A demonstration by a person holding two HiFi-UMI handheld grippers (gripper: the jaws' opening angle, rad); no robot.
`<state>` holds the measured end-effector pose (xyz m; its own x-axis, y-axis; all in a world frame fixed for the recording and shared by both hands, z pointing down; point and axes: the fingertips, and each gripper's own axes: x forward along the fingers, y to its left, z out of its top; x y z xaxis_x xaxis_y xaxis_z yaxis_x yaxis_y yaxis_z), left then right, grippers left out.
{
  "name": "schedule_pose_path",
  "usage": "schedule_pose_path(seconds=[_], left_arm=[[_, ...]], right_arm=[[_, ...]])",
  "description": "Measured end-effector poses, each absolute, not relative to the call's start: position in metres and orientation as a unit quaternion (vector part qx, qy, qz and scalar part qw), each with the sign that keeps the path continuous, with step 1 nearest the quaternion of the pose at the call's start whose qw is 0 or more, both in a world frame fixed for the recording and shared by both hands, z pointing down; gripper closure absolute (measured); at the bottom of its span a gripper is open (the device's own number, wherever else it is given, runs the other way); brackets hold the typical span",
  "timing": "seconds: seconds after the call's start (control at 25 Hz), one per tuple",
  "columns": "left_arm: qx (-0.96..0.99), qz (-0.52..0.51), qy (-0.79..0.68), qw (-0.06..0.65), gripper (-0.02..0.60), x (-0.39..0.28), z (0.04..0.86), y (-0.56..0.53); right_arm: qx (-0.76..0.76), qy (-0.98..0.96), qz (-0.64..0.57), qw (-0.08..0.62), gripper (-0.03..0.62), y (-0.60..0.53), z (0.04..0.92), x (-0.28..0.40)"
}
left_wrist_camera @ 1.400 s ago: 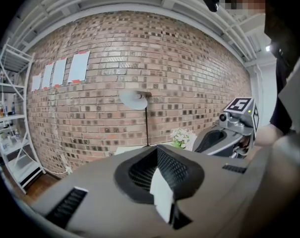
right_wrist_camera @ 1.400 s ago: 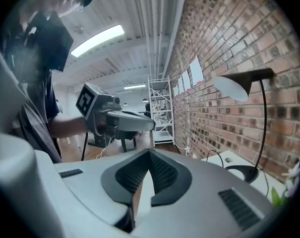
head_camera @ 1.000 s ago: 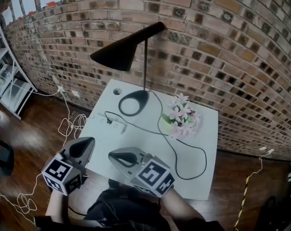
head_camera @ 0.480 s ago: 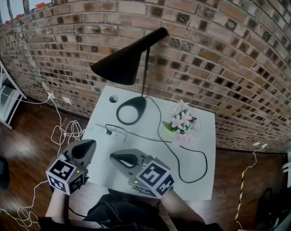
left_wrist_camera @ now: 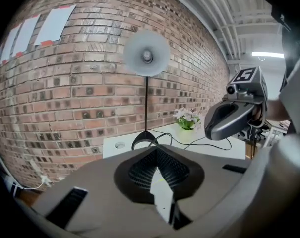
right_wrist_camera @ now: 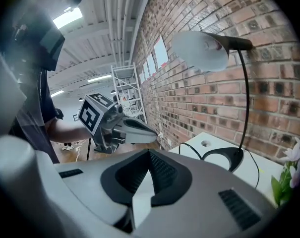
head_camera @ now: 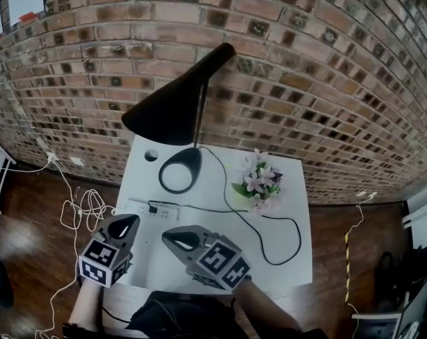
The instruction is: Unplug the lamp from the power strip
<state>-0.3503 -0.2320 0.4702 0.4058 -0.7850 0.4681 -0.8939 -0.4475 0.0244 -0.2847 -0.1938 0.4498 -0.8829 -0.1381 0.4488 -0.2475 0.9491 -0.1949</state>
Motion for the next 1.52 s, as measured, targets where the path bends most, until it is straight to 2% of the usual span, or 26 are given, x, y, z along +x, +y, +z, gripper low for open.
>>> schedule_pose_path(seconds=[0.48,0.8,1.12,1.32,1.44,1.52], left_arm=[[0.844,0.25,-0.452,0.143,0.574,-0.36,0.524,-0.259],[0.839,0.293,-0.438,0.138,0.574,-0.351,0.555,-0.271],[0.825,0.301,-0.45,0.161,0.572,-0.349,0.578,-0.279],[0.81,0.333,-0.455,0.164,0.569,-0.352,0.602,-0.284],[0.814,0.343,-0.439,0.165,0.557,-0.347,0.608,-0.284],[0.817,0.341,-0.433,0.168,0.507,-0.344,0.61,-0.286]], right_arm=[[0.186,-0.93,0.151,0.279,0.605,-0.225,0.514,-0.297],[0.196,-0.921,0.164,0.294,0.605,-0.24,0.543,-0.292],[0.18,-0.918,0.173,0.308,0.605,-0.259,0.577,-0.299],[0.174,-0.906,0.183,0.341,0.605,-0.264,0.602,-0.3],[0.167,-0.903,0.18,0.353,0.605,-0.268,0.61,-0.304],[0.165,-0.902,0.181,0.355,0.605,-0.27,0.614,-0.306]])
